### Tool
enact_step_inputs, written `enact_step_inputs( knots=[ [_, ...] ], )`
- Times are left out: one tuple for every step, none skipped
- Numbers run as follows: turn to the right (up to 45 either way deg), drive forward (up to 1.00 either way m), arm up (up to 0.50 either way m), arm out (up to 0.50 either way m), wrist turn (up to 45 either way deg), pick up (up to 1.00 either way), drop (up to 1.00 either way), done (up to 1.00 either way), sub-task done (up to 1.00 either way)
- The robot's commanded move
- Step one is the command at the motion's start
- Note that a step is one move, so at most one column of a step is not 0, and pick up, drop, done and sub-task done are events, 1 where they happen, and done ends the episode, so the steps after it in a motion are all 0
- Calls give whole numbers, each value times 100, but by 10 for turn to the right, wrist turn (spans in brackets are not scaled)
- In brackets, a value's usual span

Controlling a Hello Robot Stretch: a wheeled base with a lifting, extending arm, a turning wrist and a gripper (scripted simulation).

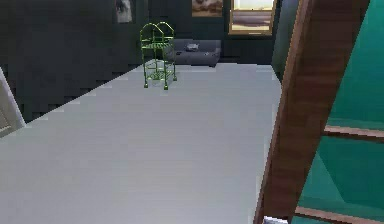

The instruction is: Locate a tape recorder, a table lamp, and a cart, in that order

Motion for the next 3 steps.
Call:
enact_step_inputs(
  knots=[
    [30,0,0,0,0,0,0,0,0],
    [0,5,0,0,0,0,0,0,0],
    [-90,0,0,0,0,0,0,0,0]
  ],
)
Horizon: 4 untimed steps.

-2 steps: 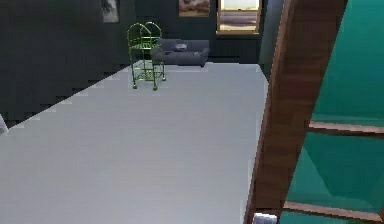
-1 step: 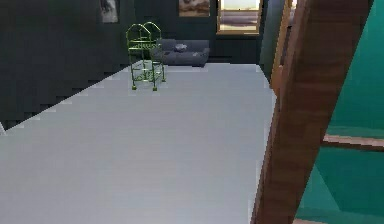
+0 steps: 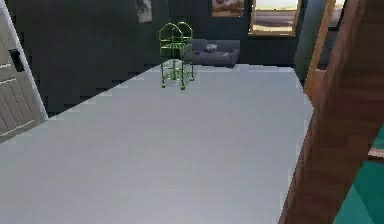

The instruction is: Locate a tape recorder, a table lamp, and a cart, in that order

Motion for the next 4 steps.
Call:
enact_step_inputs(
  knots=[
    [0,65,0,0,0,0,0,0,0],
    [150,0,0,0,0,0,0,0,0],
    [0,100,0,0,0,0,0,0,0],
    [0,100,0,0,0,0,0,0,0]
  ],
)
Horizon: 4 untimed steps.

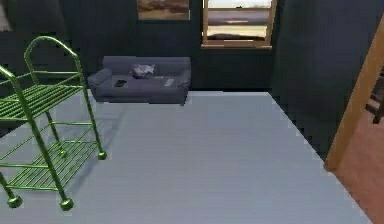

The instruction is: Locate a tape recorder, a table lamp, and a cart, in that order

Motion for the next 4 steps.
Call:
enact_step_inputs(
  knots=[
    [30,0,0,0,0,0,0,0,0],
    [0,100,0,0,0,0,0,0,0],
    [0,100,0,0,0,0,0,0,0],
    [0,80,0,0,0,0,0,0,0]
  ],
)
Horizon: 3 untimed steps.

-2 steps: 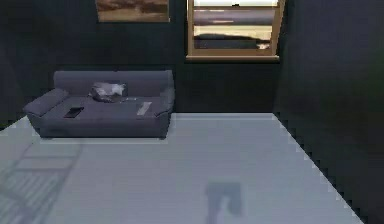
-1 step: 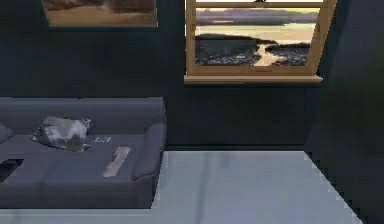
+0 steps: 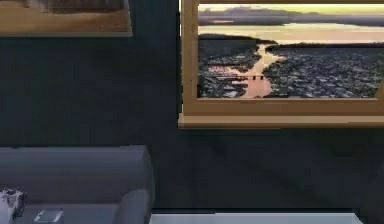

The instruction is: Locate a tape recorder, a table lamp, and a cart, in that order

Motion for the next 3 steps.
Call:
enact_step_inputs(
  knots=[
    [-450,0,0,0,0,0,0,0,0],
    [-150,0,0,0,0,0,0,0,0],
    [0,0,0,0,0,0,0,0,100]
  ],
)
